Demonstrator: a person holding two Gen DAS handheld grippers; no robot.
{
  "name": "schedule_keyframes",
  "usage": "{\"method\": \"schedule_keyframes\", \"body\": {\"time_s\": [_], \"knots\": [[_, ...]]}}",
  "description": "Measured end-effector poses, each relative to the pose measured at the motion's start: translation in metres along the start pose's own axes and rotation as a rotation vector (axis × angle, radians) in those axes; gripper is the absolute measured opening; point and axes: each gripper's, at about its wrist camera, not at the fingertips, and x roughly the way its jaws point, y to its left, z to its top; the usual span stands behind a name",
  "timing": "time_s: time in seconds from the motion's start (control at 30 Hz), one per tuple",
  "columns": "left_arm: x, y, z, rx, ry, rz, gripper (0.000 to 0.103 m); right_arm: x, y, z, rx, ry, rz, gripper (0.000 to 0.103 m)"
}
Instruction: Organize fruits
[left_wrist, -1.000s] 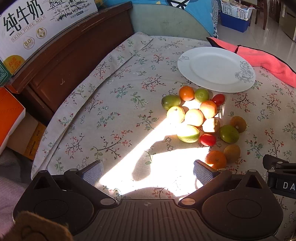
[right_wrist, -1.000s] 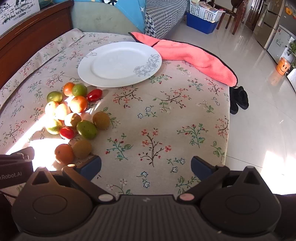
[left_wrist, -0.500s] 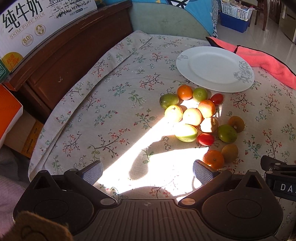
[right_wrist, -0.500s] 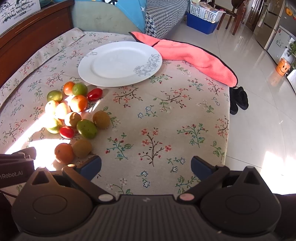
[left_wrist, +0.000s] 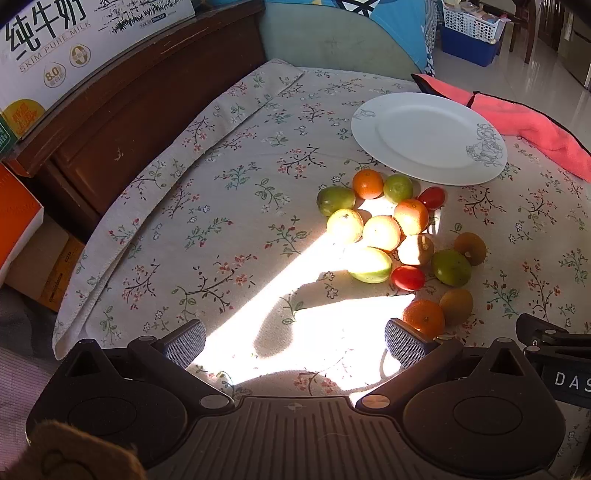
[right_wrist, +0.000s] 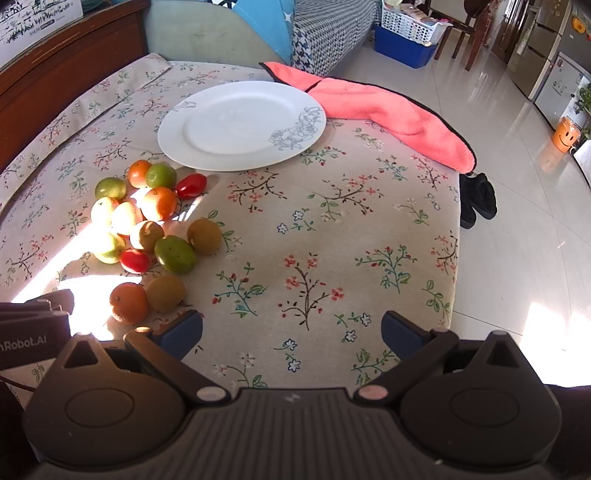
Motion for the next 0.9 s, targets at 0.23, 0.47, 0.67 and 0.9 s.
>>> {"method": "schedule_keyframes", "body": {"time_s": [0.23,0.47,0.67,0.9], "knots": [[0.001,0.001,0.0,-0.007,0.007,-0.015,0.103,0.0,0.001,0.0,-0.002,-0.005,-0.001,0.102],[0.004,0.009,-0.001,-0.03,0.035,-0.042,0.103,-0.002,0.0,0.0,-0.02,-0.021,0.009,0.102],[0.008,0.022,-0.001,-0.06,0.02,-0.029,0.103,-0.005,-0.007,-0.001,-0.019,-0.052,0.067,0.102],[0.006,0.04,0.002,-0.116,-0.019,-0.059,0.103,-0.011,-0.01,-0.006,-0.078,-0.069,0.196,0.102]]}}
